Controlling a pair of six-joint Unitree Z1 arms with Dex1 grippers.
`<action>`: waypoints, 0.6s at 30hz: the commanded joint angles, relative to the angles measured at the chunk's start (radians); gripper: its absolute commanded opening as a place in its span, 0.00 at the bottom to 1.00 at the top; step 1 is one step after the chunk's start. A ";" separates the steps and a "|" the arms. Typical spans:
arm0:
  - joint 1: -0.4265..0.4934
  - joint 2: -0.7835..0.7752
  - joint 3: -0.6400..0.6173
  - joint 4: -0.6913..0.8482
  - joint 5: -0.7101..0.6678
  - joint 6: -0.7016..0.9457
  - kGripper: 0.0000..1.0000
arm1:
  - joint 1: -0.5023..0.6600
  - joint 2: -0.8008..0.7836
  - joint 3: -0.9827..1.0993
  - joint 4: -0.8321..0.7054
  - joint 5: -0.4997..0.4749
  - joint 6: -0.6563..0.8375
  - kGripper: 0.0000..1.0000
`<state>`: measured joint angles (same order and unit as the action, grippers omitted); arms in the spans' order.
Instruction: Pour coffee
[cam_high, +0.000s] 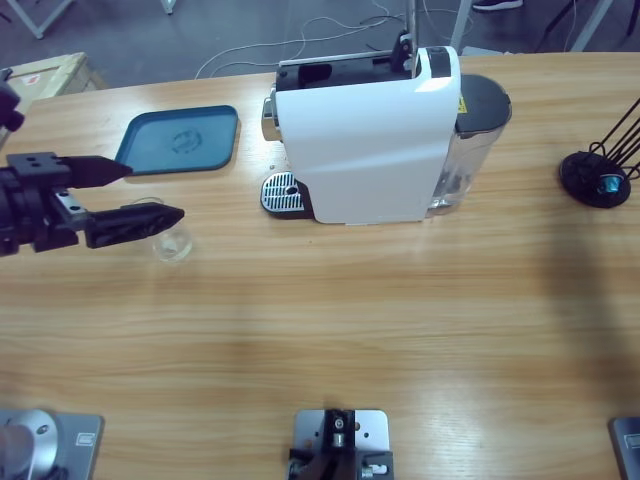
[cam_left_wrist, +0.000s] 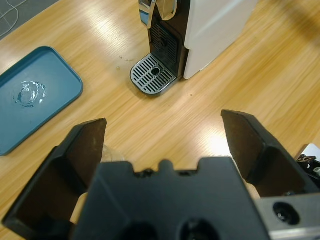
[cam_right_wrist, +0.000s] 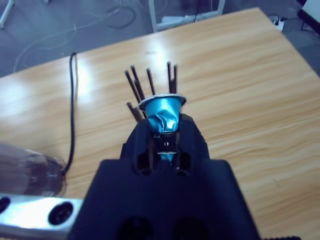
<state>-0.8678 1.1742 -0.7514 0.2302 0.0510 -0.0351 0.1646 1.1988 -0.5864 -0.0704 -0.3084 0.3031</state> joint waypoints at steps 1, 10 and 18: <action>-0.013 -0.001 0.043 -0.002 0.013 -0.017 0.99 | 0.107 -0.242 -0.058 0.194 0.121 -0.028 0.00; -0.013 -0.073 0.050 0.026 -0.001 -0.011 0.99 | 0.656 0.110 -0.303 0.265 0.322 -0.348 0.00; -0.013 -0.142 0.052 0.051 0.012 -0.010 0.99 | 0.709 0.448 -0.732 0.490 0.376 -0.681 0.00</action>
<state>-0.8694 1.1059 -0.7379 0.2533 0.0510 -0.0351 0.8373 1.3602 -1.0651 0.2728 0.0341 -0.1590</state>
